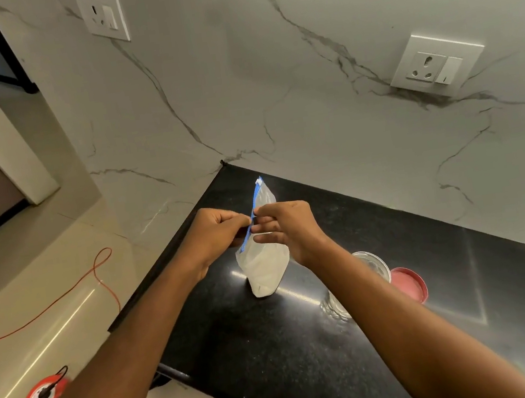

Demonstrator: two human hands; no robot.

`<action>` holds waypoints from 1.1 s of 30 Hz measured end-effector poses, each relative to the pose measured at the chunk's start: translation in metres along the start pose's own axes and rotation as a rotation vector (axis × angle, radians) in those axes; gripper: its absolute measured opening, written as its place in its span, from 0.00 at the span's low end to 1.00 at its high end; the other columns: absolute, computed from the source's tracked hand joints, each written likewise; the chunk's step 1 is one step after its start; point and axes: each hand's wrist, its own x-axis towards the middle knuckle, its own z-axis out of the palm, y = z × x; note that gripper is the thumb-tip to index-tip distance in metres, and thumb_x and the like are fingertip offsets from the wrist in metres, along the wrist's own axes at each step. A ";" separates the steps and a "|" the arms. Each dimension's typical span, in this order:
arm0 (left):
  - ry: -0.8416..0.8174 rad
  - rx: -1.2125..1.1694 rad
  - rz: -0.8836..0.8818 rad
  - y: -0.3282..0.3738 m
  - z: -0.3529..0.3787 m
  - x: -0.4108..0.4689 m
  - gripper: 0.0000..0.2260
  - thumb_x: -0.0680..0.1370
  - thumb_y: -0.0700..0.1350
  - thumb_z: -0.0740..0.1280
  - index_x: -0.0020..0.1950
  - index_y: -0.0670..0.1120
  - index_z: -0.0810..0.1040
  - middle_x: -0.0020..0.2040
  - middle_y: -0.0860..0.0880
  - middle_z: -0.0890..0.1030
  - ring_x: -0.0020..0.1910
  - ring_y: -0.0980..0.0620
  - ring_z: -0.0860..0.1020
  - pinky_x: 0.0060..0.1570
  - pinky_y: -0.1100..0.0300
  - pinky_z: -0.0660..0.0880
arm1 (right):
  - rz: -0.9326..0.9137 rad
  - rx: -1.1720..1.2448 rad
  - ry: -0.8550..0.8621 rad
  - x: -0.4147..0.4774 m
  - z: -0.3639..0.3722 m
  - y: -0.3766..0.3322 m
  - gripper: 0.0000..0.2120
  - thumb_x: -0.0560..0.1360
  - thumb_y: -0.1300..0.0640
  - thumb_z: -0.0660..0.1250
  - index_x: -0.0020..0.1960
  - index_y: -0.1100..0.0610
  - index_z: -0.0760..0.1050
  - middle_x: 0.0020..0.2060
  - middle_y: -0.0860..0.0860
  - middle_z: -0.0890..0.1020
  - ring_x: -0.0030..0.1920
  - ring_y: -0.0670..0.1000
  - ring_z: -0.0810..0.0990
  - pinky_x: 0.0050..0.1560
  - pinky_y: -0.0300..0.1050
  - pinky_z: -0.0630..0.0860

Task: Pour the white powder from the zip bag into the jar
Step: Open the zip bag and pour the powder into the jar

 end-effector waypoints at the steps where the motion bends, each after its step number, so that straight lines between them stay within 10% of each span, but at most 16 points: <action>1: 0.003 0.004 -0.003 0.000 0.001 0.000 0.08 0.81 0.48 0.73 0.46 0.47 0.89 0.38 0.53 0.89 0.41 0.56 0.89 0.34 0.68 0.82 | 0.005 -0.002 0.005 0.000 0.000 0.000 0.02 0.79 0.60 0.73 0.50 0.59 0.82 0.37 0.55 0.89 0.39 0.56 0.90 0.36 0.46 0.85; 11: -0.051 -0.036 0.007 0.003 0.003 -0.003 0.06 0.81 0.47 0.74 0.47 0.48 0.89 0.40 0.52 0.89 0.43 0.55 0.89 0.35 0.69 0.81 | -0.022 -0.020 0.008 0.000 -0.005 0.002 0.13 0.77 0.57 0.76 0.58 0.63 0.82 0.37 0.54 0.89 0.38 0.56 0.90 0.35 0.45 0.85; 33: -0.143 -0.062 -0.077 -0.003 0.008 -0.017 0.11 0.83 0.48 0.71 0.58 0.41 0.86 0.52 0.43 0.89 0.51 0.46 0.88 0.53 0.52 0.86 | 0.049 0.118 -0.034 -0.005 -0.014 0.021 0.03 0.75 0.61 0.76 0.43 0.57 0.88 0.44 0.56 0.90 0.43 0.58 0.91 0.41 0.46 0.85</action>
